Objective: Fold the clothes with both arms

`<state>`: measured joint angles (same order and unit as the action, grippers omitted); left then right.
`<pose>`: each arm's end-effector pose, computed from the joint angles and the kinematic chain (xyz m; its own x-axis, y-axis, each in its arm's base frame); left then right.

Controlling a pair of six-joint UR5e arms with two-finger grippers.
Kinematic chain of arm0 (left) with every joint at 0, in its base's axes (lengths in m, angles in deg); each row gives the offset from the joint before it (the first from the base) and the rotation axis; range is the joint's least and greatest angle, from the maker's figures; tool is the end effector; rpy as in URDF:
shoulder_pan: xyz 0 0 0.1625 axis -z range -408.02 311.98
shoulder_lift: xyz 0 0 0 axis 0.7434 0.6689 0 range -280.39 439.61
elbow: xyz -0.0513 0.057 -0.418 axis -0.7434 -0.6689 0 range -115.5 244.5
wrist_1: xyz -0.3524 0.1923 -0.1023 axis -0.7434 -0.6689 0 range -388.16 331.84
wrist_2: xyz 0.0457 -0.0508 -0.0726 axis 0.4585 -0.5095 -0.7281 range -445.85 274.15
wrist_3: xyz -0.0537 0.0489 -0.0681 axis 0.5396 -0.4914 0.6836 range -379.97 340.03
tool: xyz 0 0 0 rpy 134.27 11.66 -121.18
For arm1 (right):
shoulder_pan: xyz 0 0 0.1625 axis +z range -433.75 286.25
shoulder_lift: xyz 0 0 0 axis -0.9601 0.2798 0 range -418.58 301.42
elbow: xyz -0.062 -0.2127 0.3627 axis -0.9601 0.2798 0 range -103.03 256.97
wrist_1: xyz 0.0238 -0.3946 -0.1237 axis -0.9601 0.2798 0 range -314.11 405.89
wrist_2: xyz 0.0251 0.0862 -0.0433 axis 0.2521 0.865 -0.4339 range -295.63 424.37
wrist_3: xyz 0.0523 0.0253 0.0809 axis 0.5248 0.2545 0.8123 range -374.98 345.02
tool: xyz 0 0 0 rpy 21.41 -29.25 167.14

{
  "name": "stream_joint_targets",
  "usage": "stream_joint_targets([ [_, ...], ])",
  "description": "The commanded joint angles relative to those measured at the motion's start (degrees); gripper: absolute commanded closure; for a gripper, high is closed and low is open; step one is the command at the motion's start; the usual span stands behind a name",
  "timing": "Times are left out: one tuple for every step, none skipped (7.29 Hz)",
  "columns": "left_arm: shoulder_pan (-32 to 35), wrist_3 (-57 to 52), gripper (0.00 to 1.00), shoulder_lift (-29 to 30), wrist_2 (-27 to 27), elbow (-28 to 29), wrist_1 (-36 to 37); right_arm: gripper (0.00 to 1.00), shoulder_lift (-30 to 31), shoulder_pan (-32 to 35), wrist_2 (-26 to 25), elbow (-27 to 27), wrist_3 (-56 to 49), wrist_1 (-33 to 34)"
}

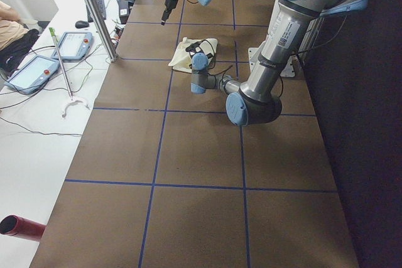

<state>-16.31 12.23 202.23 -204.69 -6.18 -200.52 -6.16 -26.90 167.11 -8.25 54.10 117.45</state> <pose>0.5403 -0.4341 0.3224 -0.0007 0.8717 -0.4900 0.0987 0.4877 0.8674 -0.4161 -0.6065 0.2700 0.6120 0.1437 0.7777 -0.4020 0.9033 0.1495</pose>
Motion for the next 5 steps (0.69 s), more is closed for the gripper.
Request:
stream_joint_targets([
  [-0.2,0.0,0.25,0.5,0.2,0.2,0.0,0.0,0.2,0.0,0.0,-0.3,0.0,0.1],
  [-0.1,0.1,0.57,0.3,0.1,0.1,-0.2,0.0,0.3,0.0,0.0,-0.4,0.0,0.1],
  [-0.2,0.1,0.92,0.0,0.0,0.0,-1.0,0.0,0.6,0.0,0.0,-0.6,0.0,0.1],
  [-0.3,0.1,1.0,-0.7,-0.1,0.0,-2.8,0.0,0.7,0.0,-0.1,-0.9,0.0,0.1],
  [-0.4,0.1,1.0,-1.8,-0.1,-0.1,-4.5,0.0,0.7,0.0,-0.1,-1.0,0.0,0.0],
])
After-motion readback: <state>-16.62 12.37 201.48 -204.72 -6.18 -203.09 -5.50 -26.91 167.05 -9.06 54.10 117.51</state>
